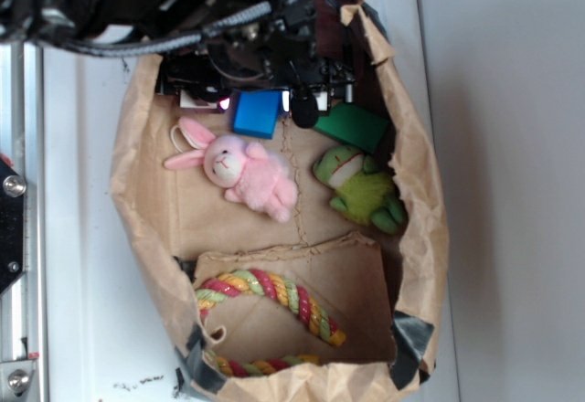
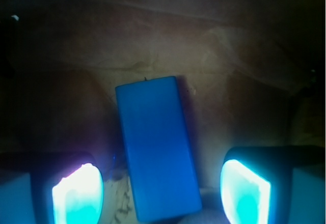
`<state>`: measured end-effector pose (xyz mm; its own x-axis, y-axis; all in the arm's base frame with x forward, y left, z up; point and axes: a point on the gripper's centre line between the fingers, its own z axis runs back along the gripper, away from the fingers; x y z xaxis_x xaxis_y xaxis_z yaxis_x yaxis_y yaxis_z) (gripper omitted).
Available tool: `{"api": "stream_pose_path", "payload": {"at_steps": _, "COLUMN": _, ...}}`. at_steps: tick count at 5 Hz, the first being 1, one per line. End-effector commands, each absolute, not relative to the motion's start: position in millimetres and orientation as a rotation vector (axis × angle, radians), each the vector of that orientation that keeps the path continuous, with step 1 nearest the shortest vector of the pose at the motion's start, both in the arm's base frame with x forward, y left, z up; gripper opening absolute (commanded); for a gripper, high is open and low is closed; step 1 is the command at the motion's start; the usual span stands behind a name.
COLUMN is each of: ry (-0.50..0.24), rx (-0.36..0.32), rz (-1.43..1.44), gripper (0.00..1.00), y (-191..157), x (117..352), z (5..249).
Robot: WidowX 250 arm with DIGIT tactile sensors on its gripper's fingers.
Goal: Grab the blue block.
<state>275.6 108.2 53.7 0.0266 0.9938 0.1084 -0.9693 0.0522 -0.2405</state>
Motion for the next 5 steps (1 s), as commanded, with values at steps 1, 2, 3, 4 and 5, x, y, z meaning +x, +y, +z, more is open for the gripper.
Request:
{"api": "stream_pose_path", "payload": {"at_steps": 1, "ry": -0.342, "rx": -0.121, "rz": 1.512, "gripper": 1.00, "y": 111.0, "x": 274.7, "z": 40.7}}
{"api": "stream_pose_path", "payload": {"at_steps": 2, "ry": -0.353, "rx": -0.110, "rz": 1.489, "gripper": 1.00, "y": 107.8, "x": 270.5, "z": 33.4}}
{"api": "stream_pose_path", "payload": {"at_steps": 3, "ry": -0.342, "rx": -0.102, "rz": 1.475, "gripper": 1.00, "y": 105.0, "x": 268.3, "z": 32.3}}
{"api": "stream_pose_path", "payload": {"at_steps": 4, "ry": -0.338, "rx": -0.111, "rz": 1.467, "gripper": 0.00, "y": 105.3, "x": 269.0, "z": 33.3}}
{"api": "stream_pose_path", "payload": {"at_steps": 5, "ry": -0.339, "rx": -0.120, "rz": 1.458, "gripper": 0.00, "y": 108.8, "x": 271.0, "z": 37.5}}
